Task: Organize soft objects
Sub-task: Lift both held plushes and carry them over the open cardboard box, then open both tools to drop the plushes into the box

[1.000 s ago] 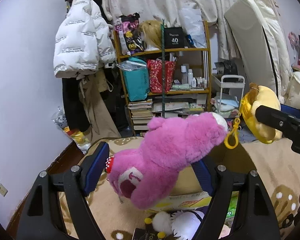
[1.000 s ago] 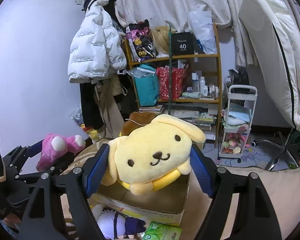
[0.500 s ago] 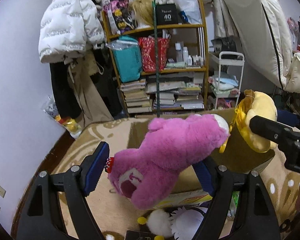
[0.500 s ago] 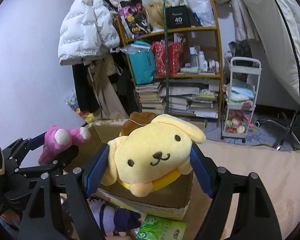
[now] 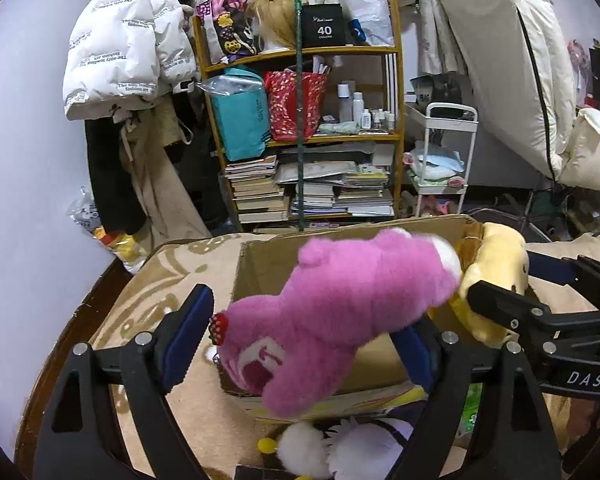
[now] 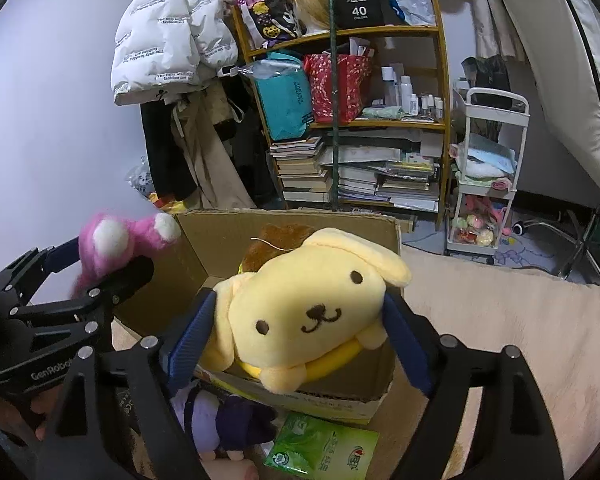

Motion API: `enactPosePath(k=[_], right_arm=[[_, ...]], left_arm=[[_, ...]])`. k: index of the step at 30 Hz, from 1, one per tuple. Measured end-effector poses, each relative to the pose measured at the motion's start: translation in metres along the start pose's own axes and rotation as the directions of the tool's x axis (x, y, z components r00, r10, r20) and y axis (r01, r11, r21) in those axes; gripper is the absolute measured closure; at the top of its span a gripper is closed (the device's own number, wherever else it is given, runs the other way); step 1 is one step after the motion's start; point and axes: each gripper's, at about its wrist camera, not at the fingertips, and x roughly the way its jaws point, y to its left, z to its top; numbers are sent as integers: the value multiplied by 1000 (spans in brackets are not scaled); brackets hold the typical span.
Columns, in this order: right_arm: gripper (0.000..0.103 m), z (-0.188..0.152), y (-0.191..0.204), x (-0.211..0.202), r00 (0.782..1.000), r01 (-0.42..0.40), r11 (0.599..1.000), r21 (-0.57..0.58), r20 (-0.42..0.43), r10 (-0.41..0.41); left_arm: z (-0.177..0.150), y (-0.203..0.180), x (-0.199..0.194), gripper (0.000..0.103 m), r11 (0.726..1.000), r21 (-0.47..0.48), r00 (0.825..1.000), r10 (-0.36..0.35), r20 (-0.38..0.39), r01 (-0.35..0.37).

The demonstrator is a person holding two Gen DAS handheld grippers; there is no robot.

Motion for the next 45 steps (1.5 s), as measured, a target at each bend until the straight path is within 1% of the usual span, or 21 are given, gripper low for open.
enactPosePath(k=[3, 5, 6, 7, 9, 15, 21, 30, 35, 41, 45], right_arm=[[13, -1, -4, 1, 1000, -4, 1000, 25, -5, 4], [12, -2, -6, 0, 1000, -7, 999, 41, -8, 7], [10, -3, -7, -1, 1000, -6, 999, 47, -10, 7], [6, -4, -7, -2, 1000, -4, 999, 52, -10, 4], [2, -4, -9, -4, 1000, -1, 998, 64, -4, 1], [0, -3, -8, -16, 1000, 0, 997, 76, 7, 0], [0, -7, -4, -35, 1000, 9, 997, 81, 20, -10], [0, -18, 5, -61, 999, 30, 997, 70, 25, -32], [0, -29, 11, -70, 999, 44, 997, 65, 13, -45], [0, -36, 16, -80, 999, 53, 997, 62, 7, -54], [0, -44, 17, -86, 999, 52, 996, 66, 0, -52]], left_arm=[[-1, -2, 3, 17, 1000, 4, 1000, -5, -24, 5], [-2, -2, 2, 9, 1000, 1, 1000, -7, -21, 7], [-2, -2, 0, 7, 1000, -2, 1000, -10, -11, 10], [-2, -2, -1, 6, 1000, -5, 1000, -13, -6, 13], [0, -1, -5, 4, 1000, -10, 1000, -16, 4, 16], [-3, 8, -11, 4, 1000, -26, 1000, 12, -19, -12], [-7, 19, -25, 4, 999, -33, 998, 40, -38, -41], [-21, 36, -53, 4, 995, -65, 993, 62, -103, -69], [-33, 43, -60, 4, 993, -83, 982, 63, -177, -79], [-52, 45, -71, 4, 991, -97, 972, 67, -227, -90], [-56, 41, -76, 4, 992, -64, 965, 89, -248, -108]])
